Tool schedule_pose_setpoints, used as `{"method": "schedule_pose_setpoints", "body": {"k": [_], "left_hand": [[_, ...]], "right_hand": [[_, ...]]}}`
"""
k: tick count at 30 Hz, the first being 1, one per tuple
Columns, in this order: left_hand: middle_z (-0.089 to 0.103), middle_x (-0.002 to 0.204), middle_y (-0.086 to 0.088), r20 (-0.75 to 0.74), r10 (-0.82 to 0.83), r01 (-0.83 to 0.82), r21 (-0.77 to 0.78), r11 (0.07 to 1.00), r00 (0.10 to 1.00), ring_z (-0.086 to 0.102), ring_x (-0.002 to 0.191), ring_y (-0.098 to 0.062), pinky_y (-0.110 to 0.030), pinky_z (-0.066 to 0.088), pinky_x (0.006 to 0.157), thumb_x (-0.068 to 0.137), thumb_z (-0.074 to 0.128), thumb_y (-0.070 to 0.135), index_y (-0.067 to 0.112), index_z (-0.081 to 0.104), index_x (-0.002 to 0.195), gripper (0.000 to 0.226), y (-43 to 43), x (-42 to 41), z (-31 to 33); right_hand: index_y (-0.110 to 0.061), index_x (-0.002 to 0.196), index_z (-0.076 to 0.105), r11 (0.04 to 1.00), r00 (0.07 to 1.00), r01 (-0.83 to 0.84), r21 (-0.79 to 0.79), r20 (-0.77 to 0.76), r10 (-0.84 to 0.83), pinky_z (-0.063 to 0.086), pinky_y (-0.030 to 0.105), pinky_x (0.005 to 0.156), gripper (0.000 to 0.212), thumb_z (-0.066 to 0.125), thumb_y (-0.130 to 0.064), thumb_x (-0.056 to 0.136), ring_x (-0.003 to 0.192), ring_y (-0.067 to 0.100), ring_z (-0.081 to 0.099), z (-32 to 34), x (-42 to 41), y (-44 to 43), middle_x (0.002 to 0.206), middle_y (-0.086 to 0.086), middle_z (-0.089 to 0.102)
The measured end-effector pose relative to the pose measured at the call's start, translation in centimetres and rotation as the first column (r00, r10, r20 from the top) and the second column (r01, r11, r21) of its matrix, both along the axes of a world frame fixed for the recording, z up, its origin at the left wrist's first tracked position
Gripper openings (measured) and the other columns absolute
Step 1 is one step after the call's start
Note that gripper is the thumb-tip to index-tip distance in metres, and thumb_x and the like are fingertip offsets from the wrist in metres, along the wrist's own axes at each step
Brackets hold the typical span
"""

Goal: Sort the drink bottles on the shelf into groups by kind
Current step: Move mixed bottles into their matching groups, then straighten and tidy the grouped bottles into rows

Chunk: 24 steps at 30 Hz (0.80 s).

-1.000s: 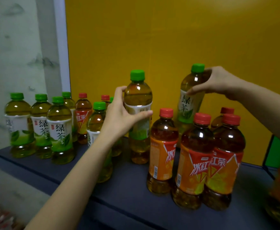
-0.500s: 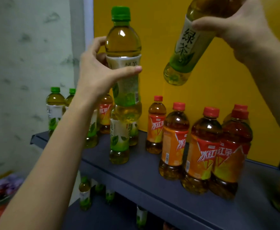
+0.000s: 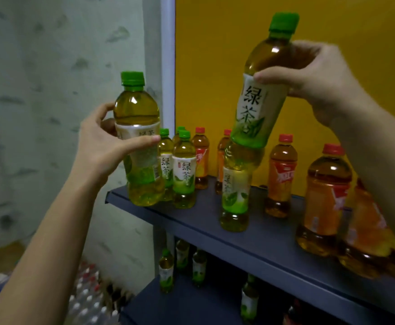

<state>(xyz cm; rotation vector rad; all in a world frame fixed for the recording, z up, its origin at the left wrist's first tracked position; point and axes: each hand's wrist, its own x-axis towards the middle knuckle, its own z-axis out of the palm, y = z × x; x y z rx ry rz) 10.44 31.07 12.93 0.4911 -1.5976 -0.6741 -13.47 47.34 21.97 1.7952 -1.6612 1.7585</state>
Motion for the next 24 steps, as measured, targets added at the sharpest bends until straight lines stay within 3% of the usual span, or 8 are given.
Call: {"method": "schedule_pose_setpoints", "body": {"k": [5,7,9,11,16,20,24], "left_hand": [[0.066,0.094,0.009,0.078,-0.032,0.029,0.034,0.999,0.996,0.066,0.079,0.004,-0.016,0.056,0.068,0.046,0.084,0.025,0.015,0.053,0.119,0.08,-4.6,3.2,-2.4],[0.067,0.094,0.008,0.098,-0.056,0.051,0.054,0.997,0.994,0.067,0.08,0.002,-0.018,0.057,0.069,0.046,0.084,0.025,0.014,0.053,0.119,0.08,-6.4,3.8,-3.5],[0.068,0.093,0.008,0.106,-0.096,0.087,0.086,0.992,0.99,0.067,0.079,0.001,-0.019,0.057,0.069,0.044,0.084,0.025,0.014,0.052,0.117,0.08,-8.0,3.9,-4.4],[0.068,0.093,0.008,0.106,-0.135,0.123,0.115,0.986,0.985,0.066,0.077,0.003,-0.017,0.056,0.068,0.043,0.083,0.023,0.012,0.053,0.113,0.077,-9.3,3.6,-5.2],[0.068,0.095,0.006,0.105,-0.209,0.19,0.162,0.968,0.972,0.066,0.077,0.006,-0.014,0.055,0.066,0.041,0.084,0.021,0.009,0.053,0.111,0.077,-12.3,1.6,-6.5],[0.069,0.1,0.0,0.108,-0.213,0.194,0.163,0.967,0.971,0.068,0.088,-0.006,-0.027,0.057,0.077,0.036,0.084,0.029,0.008,0.052,0.115,0.088,-14.4,-0.5,-7.2],[0.068,0.104,0.002,0.142,-0.206,0.182,0.164,0.97,0.968,0.066,0.096,-0.011,-0.04,0.055,0.085,0.029,0.091,0.048,0.016,0.052,0.114,0.099,-16.2,-2.3,-7.5]], "right_hand": [[-0.025,0.093,0.062,0.999,0.991,0.024,0.037,0.132,-0.028,0.052,0.03,0.085,0.043,0.082,-0.028,0.056,0.096,0.004,0.06,-2.8,3.5,-4.0,0.098,-0.01,0.065],[-0.021,0.103,0.063,0.995,0.983,0.07,0.071,0.164,-0.081,0.051,0.032,0.089,0.065,0.081,-0.038,0.044,0.1,0.008,0.059,-4.1,4.7,-5.5,0.104,-0.007,0.065],[-0.018,0.113,0.062,0.986,0.978,0.117,0.117,0.162,-0.135,0.05,0.036,0.091,0.078,0.082,-0.042,0.041,0.105,0.012,0.058,-5.3,5.5,-7.0,0.111,-0.003,0.064],[-0.021,0.114,0.061,0.974,0.972,0.156,0.166,0.147,-0.181,0.05,0.04,0.092,0.076,0.084,-0.042,0.045,0.107,0.014,0.057,-6.5,5.9,-8.4,0.112,-0.003,0.063],[-0.02,0.126,0.053,0.937,0.949,0.243,0.252,0.136,-0.283,0.048,0.04,0.095,0.108,0.077,-0.06,0.029,0.11,0.015,0.055,-9.4,6.2,-11.2,0.12,-0.003,0.06],[-0.019,0.133,0.045,0.905,0.932,0.318,0.284,0.083,-0.354,0.046,0.04,0.097,0.096,0.083,-0.046,0.049,0.117,0.017,0.048,-11.3,5.6,-13.0,0.127,-0.003,0.052],[-0.021,0.134,0.043,0.874,0.914,0.372,0.314,0.04,-0.404,0.043,0.037,0.098,0.092,0.081,-0.047,0.055,0.124,0.019,0.042,-12.8,5.0,-14.7,0.134,0.001,0.048]]}}
